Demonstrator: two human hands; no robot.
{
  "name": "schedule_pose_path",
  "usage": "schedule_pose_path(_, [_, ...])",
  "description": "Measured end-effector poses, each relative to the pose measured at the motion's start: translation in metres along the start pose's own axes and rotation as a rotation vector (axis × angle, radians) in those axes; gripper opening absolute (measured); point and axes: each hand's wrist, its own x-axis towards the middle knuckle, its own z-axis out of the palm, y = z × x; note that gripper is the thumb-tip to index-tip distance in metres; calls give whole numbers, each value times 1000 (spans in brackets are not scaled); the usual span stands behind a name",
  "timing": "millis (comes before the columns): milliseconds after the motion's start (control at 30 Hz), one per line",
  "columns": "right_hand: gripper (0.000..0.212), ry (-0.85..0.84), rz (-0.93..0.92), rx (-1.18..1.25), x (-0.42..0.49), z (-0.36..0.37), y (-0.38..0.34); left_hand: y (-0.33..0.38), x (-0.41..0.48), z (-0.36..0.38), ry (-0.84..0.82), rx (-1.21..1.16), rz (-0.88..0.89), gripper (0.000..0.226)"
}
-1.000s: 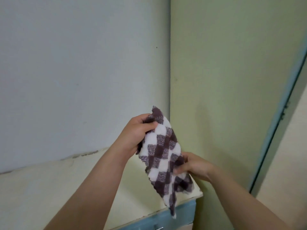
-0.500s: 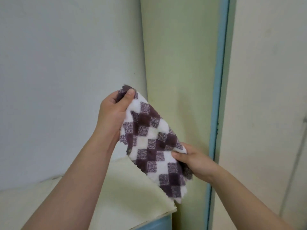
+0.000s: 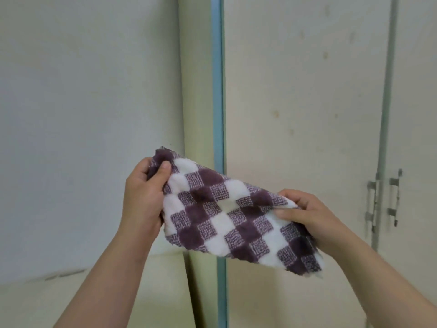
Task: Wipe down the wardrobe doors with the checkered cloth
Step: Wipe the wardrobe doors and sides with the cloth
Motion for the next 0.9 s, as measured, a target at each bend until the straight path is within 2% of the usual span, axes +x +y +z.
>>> schedule_pose_path(100, [46,-74,-27,78,-7,-37,-15,2,-12,28,15,76,10,16])
schedule_pose_path(133, [47,-74,-32,81,-8,-45,-18,1,-13,35,19,101,14,15])
schedule_pose_path(200, [35,-36,-34,46,-8,-61,-26,1,-13,51,28,153,46,14])
schedule_pose_path(300, [16,90,-49,-194,-2,-82,-35,3,-8,72,29,254,139,15])
schedule_pose_path(467, [16,356,-274,-665,23,-115,-58,8,4,104,33,439,330,18])
schedule_pose_path(600, [15,582,-451,-761,44,-132,-74,9,8,128,86,704,527,11])
schedule_pose_path(700, [16,615,-517,-934,61,-141,-70,-5,14,138,139,883,699,19])
schedule_pose_path(767, [19,637,-583,-1016,75,-145,-61,-17,23,140,115,965,809,28])
schedule_pose_path(900, [26,672,-817,-1155,102,-146,-45,-26,47,141,69,1146,1036,32])
